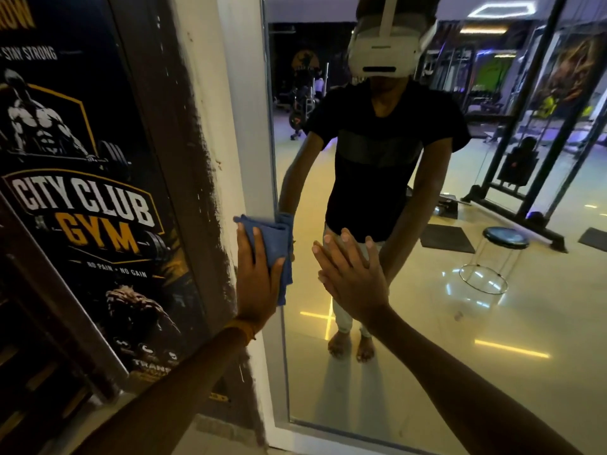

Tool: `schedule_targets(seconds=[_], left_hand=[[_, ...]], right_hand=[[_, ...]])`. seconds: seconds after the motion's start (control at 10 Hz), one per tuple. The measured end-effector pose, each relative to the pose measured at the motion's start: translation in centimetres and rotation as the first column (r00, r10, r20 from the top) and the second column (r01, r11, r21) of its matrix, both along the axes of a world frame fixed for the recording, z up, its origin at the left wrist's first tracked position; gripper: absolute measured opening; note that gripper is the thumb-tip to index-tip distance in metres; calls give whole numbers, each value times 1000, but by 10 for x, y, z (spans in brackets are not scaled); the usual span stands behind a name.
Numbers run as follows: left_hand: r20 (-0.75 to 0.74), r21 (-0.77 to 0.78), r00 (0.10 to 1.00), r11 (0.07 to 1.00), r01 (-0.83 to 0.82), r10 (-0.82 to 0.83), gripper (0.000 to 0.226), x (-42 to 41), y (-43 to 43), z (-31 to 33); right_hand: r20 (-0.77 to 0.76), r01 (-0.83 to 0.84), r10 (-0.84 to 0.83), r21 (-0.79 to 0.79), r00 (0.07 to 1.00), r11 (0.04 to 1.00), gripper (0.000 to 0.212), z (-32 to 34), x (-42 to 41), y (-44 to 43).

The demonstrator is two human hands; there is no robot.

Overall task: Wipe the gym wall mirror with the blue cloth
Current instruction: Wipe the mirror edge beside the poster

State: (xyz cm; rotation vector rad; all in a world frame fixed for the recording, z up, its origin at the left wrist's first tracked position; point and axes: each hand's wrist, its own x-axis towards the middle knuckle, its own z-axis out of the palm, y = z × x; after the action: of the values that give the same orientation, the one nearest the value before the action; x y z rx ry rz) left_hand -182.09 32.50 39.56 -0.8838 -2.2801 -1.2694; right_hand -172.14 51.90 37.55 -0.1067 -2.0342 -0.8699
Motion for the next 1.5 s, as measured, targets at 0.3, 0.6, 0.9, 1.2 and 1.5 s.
schedule_targets(seconds=[0.3,0.6,0.9,1.2,1.5], left_hand=[[-329,316,940,949,18,92,76,-34,35,238],[-334,240,939,956,171,-85,74,-41,26,184],[-450,369,885,927,64,118,72,-49,47,237],[-404,395,914,892,219,-45,72,-51,40,275],[-460,281,886,955,94,48,70,-44,38,212]], right_hand=[[-99,-35,16,-193,995,981,67,195,-13,-30],[-225,17,-34,-79,974,997,61,256,-29,-8],[-211,3,-24,-98,977,995,62,257,-28,-10],[-223,-11,-14,-109,975,994,61,257,-29,-10],[-191,8,-28,-104,981,995,62,259,-28,-10]])
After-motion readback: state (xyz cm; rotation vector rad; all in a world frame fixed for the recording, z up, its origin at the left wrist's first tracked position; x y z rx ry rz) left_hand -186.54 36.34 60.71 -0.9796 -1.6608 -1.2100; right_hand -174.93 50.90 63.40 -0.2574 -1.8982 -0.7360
